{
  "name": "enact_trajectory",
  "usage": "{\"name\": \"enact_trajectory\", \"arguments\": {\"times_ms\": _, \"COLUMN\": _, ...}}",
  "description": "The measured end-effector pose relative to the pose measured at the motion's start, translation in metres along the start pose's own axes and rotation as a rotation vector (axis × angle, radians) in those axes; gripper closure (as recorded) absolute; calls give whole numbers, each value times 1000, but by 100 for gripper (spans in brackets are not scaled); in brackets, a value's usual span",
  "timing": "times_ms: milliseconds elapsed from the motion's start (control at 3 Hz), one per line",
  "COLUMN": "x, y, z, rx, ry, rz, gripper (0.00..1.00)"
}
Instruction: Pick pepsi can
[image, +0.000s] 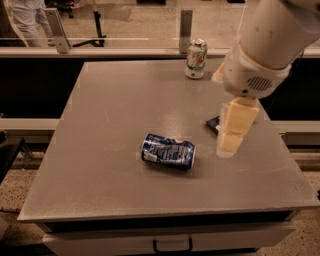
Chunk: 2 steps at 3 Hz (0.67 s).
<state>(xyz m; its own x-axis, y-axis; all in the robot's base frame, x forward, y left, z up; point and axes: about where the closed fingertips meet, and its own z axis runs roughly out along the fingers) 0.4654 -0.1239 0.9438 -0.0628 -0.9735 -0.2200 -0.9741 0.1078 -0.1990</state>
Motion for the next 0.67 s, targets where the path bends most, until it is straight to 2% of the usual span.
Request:
{"name": "enact_trajectory", "arguments": {"times_ms": 333, "x": -28, "y": 6, "z": 17, "rx": -42, "ry": -20, "rz": -42, "gripper": 0}}
{"name": "enact_trajectory", "arguments": {"times_ms": 667, "x": -47, "y": 22, "z": 36, "rx": -88, "ry": -34, "rz": -73, "gripper": 0}}
